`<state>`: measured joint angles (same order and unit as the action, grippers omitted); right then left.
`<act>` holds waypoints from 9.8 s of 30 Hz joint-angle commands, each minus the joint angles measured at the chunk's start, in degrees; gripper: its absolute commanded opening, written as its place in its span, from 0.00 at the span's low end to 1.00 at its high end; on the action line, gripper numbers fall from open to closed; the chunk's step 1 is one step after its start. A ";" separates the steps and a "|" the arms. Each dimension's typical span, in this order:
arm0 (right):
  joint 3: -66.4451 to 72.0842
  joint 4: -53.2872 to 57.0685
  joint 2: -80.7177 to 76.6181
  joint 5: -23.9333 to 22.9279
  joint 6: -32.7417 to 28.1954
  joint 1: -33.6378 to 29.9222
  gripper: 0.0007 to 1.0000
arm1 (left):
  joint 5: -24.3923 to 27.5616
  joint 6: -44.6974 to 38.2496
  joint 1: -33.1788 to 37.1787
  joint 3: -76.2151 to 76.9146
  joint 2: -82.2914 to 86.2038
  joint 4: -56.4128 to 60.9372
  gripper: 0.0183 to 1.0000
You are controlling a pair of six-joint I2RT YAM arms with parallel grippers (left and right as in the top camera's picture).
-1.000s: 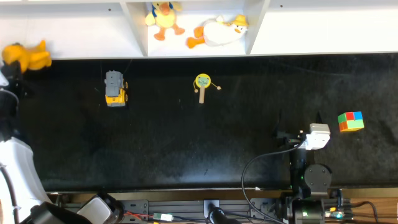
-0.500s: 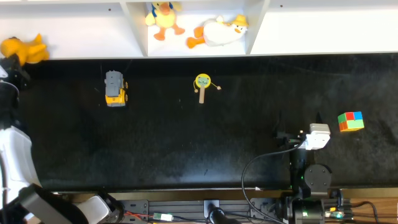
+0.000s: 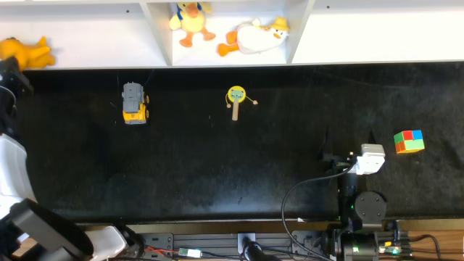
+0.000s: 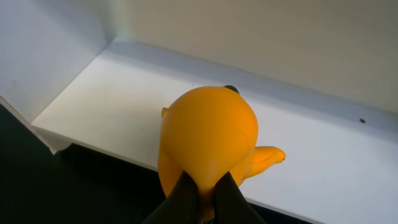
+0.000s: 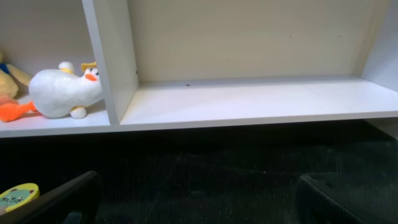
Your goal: Store Toys
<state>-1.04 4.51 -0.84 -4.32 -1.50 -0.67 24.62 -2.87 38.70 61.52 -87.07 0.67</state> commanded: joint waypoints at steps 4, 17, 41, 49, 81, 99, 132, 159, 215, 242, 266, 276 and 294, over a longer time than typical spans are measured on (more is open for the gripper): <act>0.76 -0.28 0.63 0.26 0.26 -0.04 1.00 | 0.81 0.76 -0.61 3.93 -2.58 -0.81 0.02; 0.76 -0.28 0.63 0.26 0.24 -0.04 1.00 | -2.82 -0.11 -4.28 5.01 -3.56 -1.01 0.03; 0.76 -0.28 0.63 0.26 0.24 -0.04 1.00 | -7.39 -1.55 -7.43 6.08 -6.86 -0.55 0.05; 0.76 -0.28 0.63 0.26 0.26 -0.04 1.00 | -7.39 -1.55 -8.28 6.08 -7.61 1.03 0.06; 0.76 -0.31 0.63 0.26 0.24 -0.04 1.00 | -7.17 -1.14 -10.34 6.08 -10.38 5.09 0.23; 0.76 -0.28 0.63 0.26 0.26 -0.04 1.00 | -7.17 -1.18 -10.27 6.05 -10.36 5.25 1.00; 0.76 -0.28 0.63 0.26 0.26 -0.04 1.00 | -5.20 -4.59 -5.38 -11.85 11.61 -3.41 1.00; 0.76 -0.28 0.63 0.26 0.26 -0.04 1.00 | -7.87 -2.82 -23.06 -24.17 20.31 -23.04 1.00; 0.76 -0.28 0.63 0.26 0.26 -0.04 1.00 | -15.32 -6.10 -31.06 -20.50 5.49 -10.08 0.95; 0.76 -0.28 0.63 0.26 0.26 -0.04 1.00 | -15.30 -6.08 -31.06 -20.50 3.17 -6.93 0.41; 0.76 -0.28 0.63 0.26 0.26 -0.04 1.00 | -17.64 -5.64 -31.06 -22.51 22.03 -13.75 0.35; 0.76 -0.28 0.63 0.26 0.24 -0.04 1.00 | -17.18 -5.01 -31.06 -20.13 21.55 -11.30 0.33; 0.76 -0.28 0.63 0.26 0.26 -0.04 0.99 | -16.57 -1.53 -31.06 -8.02 9.46 -8.37 0.32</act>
<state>-1.04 4.54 -0.84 -4.29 -1.48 -0.67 7.70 -6.92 7.86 49.43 -75.44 -8.12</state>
